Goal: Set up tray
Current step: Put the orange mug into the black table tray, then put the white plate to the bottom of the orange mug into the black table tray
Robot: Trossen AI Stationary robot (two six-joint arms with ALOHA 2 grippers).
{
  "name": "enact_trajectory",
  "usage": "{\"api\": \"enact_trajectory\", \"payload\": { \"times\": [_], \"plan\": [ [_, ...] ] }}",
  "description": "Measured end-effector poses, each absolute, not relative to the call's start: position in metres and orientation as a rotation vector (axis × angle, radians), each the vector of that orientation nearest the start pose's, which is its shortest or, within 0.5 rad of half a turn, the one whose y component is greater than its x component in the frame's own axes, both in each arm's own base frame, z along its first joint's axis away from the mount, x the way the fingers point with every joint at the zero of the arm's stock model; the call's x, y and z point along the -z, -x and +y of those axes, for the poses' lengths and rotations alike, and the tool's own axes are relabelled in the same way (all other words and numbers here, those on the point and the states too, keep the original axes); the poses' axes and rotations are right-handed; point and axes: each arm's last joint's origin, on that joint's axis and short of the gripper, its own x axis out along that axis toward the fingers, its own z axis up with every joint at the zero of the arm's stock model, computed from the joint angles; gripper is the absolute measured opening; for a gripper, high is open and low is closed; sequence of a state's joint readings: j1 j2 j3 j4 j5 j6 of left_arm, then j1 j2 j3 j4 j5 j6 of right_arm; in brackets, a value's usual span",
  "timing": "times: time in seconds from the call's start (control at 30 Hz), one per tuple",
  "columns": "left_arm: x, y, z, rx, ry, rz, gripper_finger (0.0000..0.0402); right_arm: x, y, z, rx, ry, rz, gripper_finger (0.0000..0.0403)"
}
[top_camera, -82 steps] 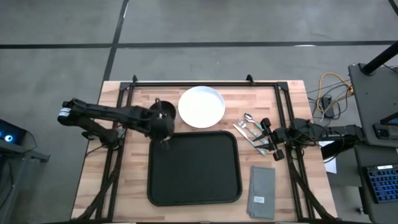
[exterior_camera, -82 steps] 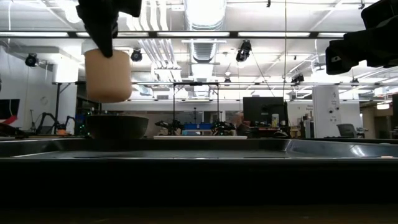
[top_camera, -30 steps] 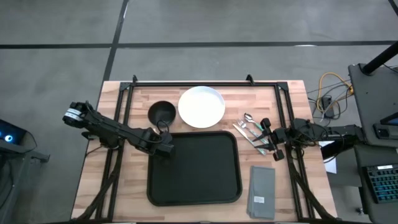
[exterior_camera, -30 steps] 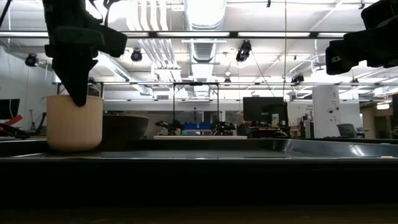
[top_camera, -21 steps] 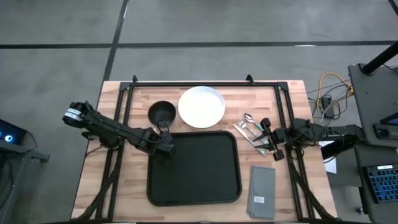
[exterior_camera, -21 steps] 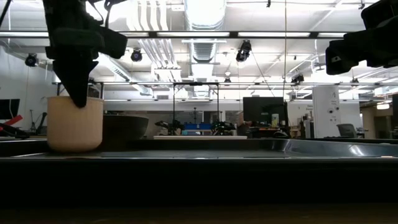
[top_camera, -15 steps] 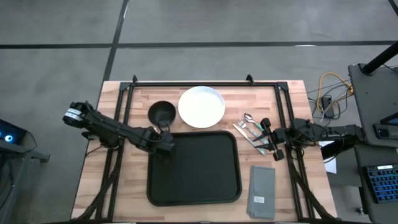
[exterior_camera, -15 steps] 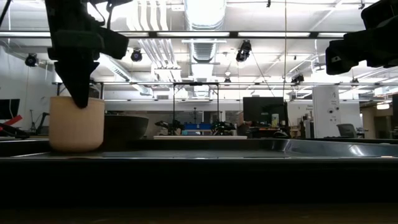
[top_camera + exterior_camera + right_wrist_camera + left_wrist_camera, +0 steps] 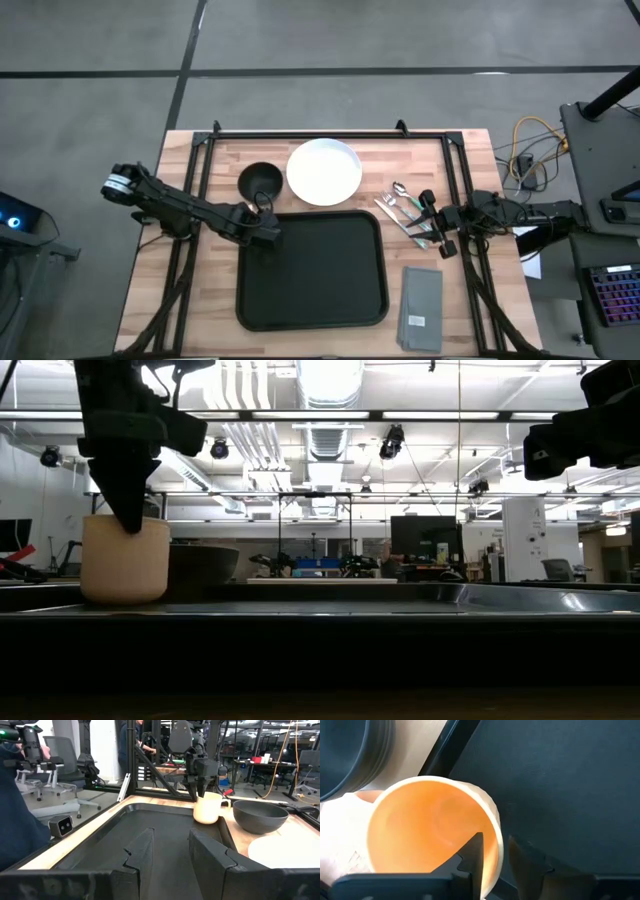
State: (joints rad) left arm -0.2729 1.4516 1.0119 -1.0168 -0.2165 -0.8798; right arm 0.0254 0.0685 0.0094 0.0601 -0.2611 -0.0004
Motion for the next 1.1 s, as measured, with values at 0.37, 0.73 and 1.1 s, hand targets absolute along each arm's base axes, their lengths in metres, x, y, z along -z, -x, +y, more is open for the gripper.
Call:
{"api": "enact_trajectory", "payload": {
  "times": [0.37, 0.73, 1.1],
  "plan": [
    [-0.265, -0.253, -0.065, -0.37, 0.281, 1.191, 0.0098, -0.167, -0.1, 0.01, -0.286, 0.0, -0.002, 0.0112],
    [-0.292, -0.264, -0.061, -0.43, 0.025, 0.993, 0.0098, -0.167, -0.1, 0.01, -0.286, 0.0, -0.001, 0.0112],
    [-0.268, -0.271, -0.053, -0.517, -0.225, 0.875, 0.0098, -0.167, -0.1, 0.01, -0.286, 0.001, -0.001, 0.0112]
  ]
}}
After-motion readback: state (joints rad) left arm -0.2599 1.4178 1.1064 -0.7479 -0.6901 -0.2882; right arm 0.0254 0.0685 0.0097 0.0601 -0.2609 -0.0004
